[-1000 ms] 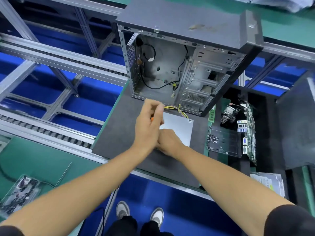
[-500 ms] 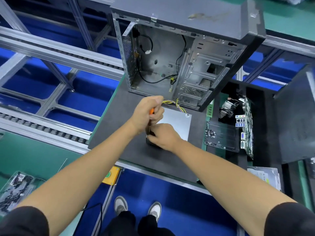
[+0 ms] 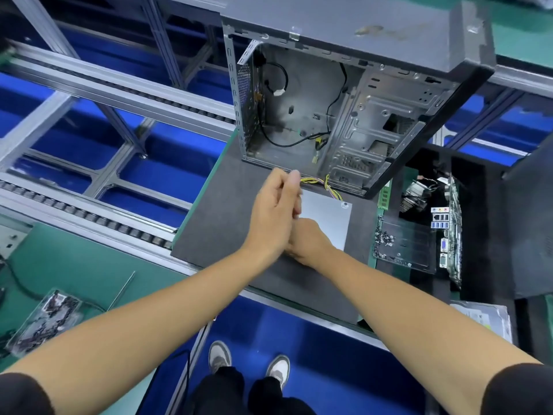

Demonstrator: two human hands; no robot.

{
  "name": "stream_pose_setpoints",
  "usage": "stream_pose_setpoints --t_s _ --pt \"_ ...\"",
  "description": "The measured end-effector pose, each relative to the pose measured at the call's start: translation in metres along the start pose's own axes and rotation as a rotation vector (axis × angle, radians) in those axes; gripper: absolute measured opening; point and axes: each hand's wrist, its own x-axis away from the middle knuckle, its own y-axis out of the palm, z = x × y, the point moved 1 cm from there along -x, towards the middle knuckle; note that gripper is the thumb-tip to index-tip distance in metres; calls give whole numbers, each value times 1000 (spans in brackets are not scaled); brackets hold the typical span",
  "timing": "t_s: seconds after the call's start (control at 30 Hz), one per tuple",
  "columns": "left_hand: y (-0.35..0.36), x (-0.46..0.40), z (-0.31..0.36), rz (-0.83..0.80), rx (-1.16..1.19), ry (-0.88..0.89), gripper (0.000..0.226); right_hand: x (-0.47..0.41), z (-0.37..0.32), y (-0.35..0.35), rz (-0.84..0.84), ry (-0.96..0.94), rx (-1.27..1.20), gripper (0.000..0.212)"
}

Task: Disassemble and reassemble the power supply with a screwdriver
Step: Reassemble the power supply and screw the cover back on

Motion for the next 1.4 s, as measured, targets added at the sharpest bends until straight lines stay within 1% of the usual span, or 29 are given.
stream_pose_setpoints --t_s 0.07,0.13,0.17,0.2,0.27,0.33,0.37,0.43,0.47,0.53,0.6,0.63,0.73,0.77,0.83,0.9,0.97,1.03,1.07,1.1,1.17,1.2,1.27,1.3,1.33,1.37,1.4 --pt "9 5 -5 -67 3 30 47 1 1 1 -10 73 -88 26" --pt "13 2 -10 -190 14 72 44 2 4 2 -35 159 -183 11" --pt "13 -1 -11 -232 44 76 41 2 5 2 -40 147 -186 7" --pt "12 -5 -11 -260 80 73 40 2 4 1 -27 86 -143 9" --pt "9 -15 -14 -317 135 45 39 2 0 0 -4 -33 -3 28" --pt "5 -23 -15 -434 190 0 39 -1 -1 -1 7 -74 104 42" --pt "4 -25 -15 -524 207 -34 39 -1 0 -1 8 -86 124 42" --pt "1 -30 -12 -711 208 -120 39 0 0 0 2 -98 133 30" --pt "-1 -36 -10 -771 210 -171 40 0 -1 -1 0 -90 129 21" --pt "-11 -46 -6 -799 275 -300 40 0 -2 -3 -11 -62 97 10" --pt "-20 -53 -3 -751 342 -374 41 1 -2 -5 -5 -47 86 11" --pt "-22 -51 -1 -704 313 -354 42 1 -2 -5 -13 -52 87 12" --pt "-11 -27 4 -479 -2 -118 50 3 -3 -7 -56 -32 64 23" --pt "-6 -17 5 -370 -36 -49 49 3 -5 -7 -69 -9 45 30" --pt "2 0 8 -145 41 17 40 3 -8 -9 -74 15 50 40" --pt "8 11 8 4 103 81 37 4 -12 -11 -66 14 78 36" --pt "14 13 4 119 81 107 41 6 -13 -12 -63 46 63 26" --pt "18 9 1 193 64 156 45 4 -12 -12 -88 98 68 20" --pt "20 8 -1 200 75 188 46 4 -11 -12 -101 112 62 20" --pt "22 6 -3 182 93 216 46 4 -12 -12 -95 116 54 21" --pt "27 4 -7 92 115 251 47 7 -8 -11 -67 107 -12 24" --pt "27 1 -9 16 112 257 47 6 -5 -11 -47 110 -64 27" --pt "22 -6 -11 -218 118 213 47 8 -2 -9 -54 120 -107 29" --pt "16 -12 -10 -351 153 146 46 8 -2 -8 -52 85 -63 26" --pt "10 -18 -8 -463 219 43 45 8 -2 -6 -48 25 16 27" --pt "4 -25 -6 -544 275 -62 46 6 -2 -5 -43 -20 94 29" --pt "1 -29 -3 -598 305 -139 47 5 -3 -5 -42 -26 129 29"
